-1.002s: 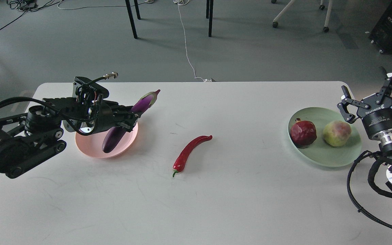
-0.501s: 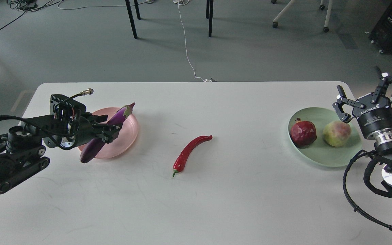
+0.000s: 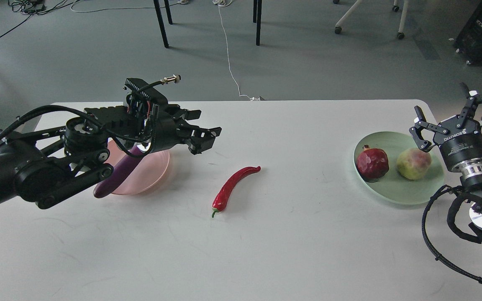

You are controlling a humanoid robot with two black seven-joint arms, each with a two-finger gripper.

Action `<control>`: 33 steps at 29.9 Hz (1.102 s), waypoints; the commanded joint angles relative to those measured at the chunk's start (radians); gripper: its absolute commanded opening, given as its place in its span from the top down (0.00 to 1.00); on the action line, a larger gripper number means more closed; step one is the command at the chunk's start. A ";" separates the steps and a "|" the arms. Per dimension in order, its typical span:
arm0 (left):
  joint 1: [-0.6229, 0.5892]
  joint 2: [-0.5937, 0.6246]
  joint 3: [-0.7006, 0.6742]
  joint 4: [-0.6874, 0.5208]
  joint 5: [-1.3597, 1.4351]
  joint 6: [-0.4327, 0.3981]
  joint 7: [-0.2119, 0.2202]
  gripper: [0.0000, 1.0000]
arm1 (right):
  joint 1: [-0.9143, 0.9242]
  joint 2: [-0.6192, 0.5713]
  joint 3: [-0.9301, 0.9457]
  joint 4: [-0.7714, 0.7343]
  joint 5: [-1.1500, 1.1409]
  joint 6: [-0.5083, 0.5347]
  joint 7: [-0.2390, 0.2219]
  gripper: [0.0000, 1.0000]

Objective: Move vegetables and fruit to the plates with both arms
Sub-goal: 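Move the left gripper to the red chili pepper and grasp it, then carry the chili pepper onto the pink plate and release it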

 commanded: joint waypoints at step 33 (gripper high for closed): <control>0.197 -0.168 0.063 0.062 0.211 -0.020 0.068 0.61 | 0.007 -0.009 0.002 -0.010 0.000 0.000 0.000 0.01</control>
